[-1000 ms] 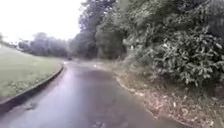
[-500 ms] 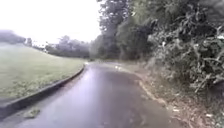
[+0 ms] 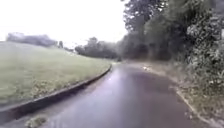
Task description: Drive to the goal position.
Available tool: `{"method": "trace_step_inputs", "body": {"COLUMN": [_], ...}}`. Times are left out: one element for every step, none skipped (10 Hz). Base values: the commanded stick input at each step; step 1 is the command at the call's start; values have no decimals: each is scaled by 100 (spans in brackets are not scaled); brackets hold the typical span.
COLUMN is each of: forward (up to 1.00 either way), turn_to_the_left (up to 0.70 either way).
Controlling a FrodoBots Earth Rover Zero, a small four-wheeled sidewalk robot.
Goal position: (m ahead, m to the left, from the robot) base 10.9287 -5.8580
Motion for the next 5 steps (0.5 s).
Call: {"method": "trace_step_inputs", "body": {"forward": [99,99,99,99,85], "turn_to_the_left": [-34,-40,-40,-40,-48]}}
